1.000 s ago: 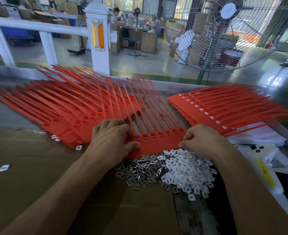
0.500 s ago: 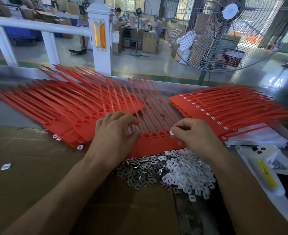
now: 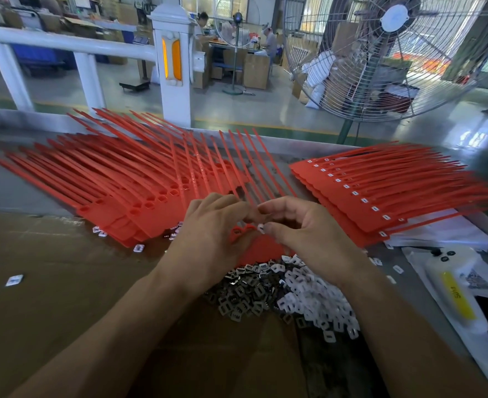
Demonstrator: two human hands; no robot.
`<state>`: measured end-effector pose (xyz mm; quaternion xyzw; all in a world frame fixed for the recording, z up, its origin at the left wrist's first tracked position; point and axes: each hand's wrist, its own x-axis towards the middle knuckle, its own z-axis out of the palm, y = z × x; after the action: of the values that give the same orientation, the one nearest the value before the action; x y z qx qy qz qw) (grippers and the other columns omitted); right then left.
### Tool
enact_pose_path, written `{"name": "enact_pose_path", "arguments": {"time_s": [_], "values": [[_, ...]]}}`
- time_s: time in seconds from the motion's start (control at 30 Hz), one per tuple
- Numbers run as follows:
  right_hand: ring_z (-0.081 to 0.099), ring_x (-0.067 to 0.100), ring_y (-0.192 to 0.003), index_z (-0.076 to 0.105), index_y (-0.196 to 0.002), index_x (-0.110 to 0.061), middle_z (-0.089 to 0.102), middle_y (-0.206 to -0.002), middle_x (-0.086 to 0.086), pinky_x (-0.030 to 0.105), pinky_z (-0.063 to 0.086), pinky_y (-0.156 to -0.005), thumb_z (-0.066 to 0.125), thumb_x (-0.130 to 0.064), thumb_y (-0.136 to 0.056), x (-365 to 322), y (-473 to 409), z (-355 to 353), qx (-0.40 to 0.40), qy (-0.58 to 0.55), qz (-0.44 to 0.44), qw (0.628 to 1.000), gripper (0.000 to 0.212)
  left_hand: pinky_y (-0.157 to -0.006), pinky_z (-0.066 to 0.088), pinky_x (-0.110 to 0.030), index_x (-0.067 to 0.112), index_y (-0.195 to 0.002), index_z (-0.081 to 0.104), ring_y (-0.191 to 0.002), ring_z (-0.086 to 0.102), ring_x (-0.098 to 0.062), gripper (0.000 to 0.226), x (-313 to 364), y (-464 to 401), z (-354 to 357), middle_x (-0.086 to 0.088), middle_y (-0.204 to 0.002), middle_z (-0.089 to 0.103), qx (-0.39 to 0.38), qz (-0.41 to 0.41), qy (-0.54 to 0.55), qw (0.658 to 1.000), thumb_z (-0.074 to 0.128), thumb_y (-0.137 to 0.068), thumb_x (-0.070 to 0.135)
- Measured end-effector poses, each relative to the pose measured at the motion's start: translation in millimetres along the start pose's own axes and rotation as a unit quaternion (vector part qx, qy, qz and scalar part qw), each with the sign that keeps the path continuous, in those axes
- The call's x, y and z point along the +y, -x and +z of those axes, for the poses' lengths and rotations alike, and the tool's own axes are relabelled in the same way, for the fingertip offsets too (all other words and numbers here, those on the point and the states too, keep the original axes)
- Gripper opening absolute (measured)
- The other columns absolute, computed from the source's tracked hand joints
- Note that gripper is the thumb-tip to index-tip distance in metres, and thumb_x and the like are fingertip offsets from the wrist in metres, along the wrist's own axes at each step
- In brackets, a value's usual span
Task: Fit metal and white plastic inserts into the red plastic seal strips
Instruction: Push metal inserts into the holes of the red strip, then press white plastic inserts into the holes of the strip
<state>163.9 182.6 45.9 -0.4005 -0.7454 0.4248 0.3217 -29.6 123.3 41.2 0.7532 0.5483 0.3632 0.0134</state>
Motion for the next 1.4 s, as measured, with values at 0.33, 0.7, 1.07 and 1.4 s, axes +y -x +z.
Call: {"name": "enact_pose_path", "arguments": {"time_s": [0.33, 0.7, 1.07, 1.4], "values": [[0.068, -0.007, -0.085, 0.071, -0.113, -0.04, 0.073, -0.104, -0.022, 0.022, 0.05, -0.078, 0.072, -0.029, -0.097, 0.7, 0.8, -0.7, 0.024, 0.045, 0.003, 0.999, 0.02, -0.09, 0.036, -0.035, 0.036, -0.105, 0.069, -0.103, 0.05, -0.009, 0.015, -7.1, -1.2, -7.5, 0.019, -0.105, 0.061, 0.008, -0.006, -0.041, 0.999, 0.066, -0.091, 0.043], [0.063, -0.012, -0.084, 0.076, -0.087, -0.037, 0.069, -0.087, -0.031, 0.02, 0.044, -0.074, 0.075, -0.037, -0.093, 16.8, 0.4, -29.1, -0.02, 0.245, 0.049, 0.968, 0.007, -0.095, 0.051, -0.049, 0.031, -0.079, 0.073, -0.08, 0.066, -0.008, 0.01, -38.4, -7.4, -50.9, 0.015, -0.08, 0.071, -0.094, -0.282, -0.037, 0.954, 0.081, -0.083, 0.035], [0.061, -0.014, -0.086, 0.076, -0.086, -0.039, 0.072, -0.09, -0.022, 0.021, 0.044, -0.073, 0.075, -0.039, -0.093, 19.8, -0.1, -28.2, -0.017, 0.245, 0.072, 0.967, 0.007, -0.085, 0.059, -0.043, 0.03, -0.081, 0.073, -0.082, 0.069, -0.011, 0.013, -36.8, -5.3, -55.7, 0.013, -0.082, 0.072, -0.165, -0.308, -0.053, 0.935, 0.086, -0.078, 0.031], [0.066, -0.005, -0.08, 0.076, -0.085, -0.038, 0.072, -0.085, -0.021, 0.025, 0.047, -0.075, 0.076, -0.039, -0.092, 12.8, 3.6, -33.9, -0.041, 0.238, 0.049, 0.969, 0.007, -0.062, 0.055, -0.035, 0.017, -0.07, 0.07, -0.06, 0.067, -0.015, 0.036, -47.5, -6.7, -55.1, 0.003, -0.056, 0.069, -0.134, -0.338, -0.043, 0.931, 0.069, -0.092, 0.045]]}}
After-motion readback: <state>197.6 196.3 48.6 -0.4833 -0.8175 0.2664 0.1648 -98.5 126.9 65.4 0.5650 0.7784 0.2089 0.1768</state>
